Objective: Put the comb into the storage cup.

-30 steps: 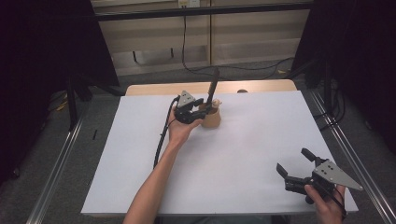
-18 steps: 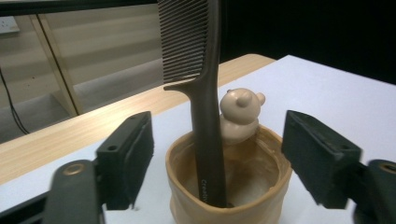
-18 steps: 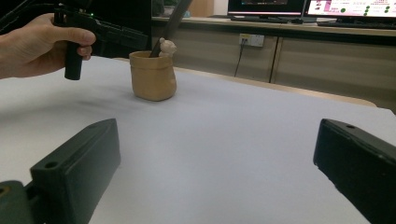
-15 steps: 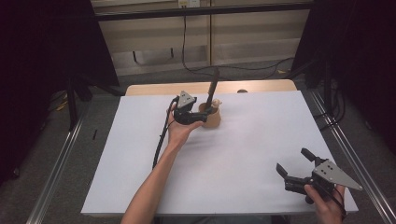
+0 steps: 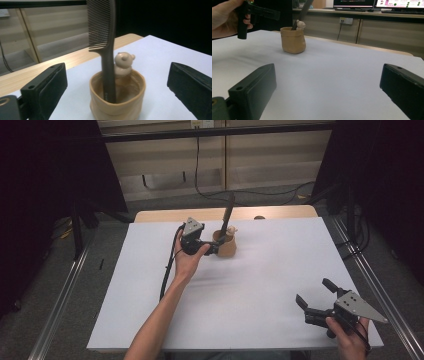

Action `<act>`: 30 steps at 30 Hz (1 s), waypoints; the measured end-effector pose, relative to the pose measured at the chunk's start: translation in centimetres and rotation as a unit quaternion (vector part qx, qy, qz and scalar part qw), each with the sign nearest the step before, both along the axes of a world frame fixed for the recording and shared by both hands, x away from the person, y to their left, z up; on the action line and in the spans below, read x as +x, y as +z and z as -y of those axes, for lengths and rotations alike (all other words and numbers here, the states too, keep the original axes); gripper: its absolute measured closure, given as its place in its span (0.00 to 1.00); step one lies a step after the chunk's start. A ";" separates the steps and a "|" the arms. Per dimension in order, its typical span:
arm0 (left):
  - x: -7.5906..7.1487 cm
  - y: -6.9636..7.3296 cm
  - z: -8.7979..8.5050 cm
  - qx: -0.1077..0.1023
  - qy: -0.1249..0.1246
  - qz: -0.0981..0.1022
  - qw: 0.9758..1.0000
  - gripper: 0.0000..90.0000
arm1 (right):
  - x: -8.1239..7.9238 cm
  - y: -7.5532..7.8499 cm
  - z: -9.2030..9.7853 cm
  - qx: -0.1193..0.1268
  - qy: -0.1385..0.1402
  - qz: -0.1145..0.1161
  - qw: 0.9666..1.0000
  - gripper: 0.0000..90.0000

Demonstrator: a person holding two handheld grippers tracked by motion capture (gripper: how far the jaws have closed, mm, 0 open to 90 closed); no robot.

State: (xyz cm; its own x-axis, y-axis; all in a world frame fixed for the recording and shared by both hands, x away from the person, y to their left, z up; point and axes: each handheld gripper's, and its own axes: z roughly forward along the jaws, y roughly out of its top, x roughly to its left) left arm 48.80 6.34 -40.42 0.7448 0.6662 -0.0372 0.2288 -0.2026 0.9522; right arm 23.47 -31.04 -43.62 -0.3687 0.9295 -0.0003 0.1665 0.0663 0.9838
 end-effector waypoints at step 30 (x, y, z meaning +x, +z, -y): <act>-5.1 2.5 -3.4 -0.029 0.012 0.063 0.998 0.03 | -0.1 0.1 0.0 -0.004 -0.003 0.006 1.000 0.00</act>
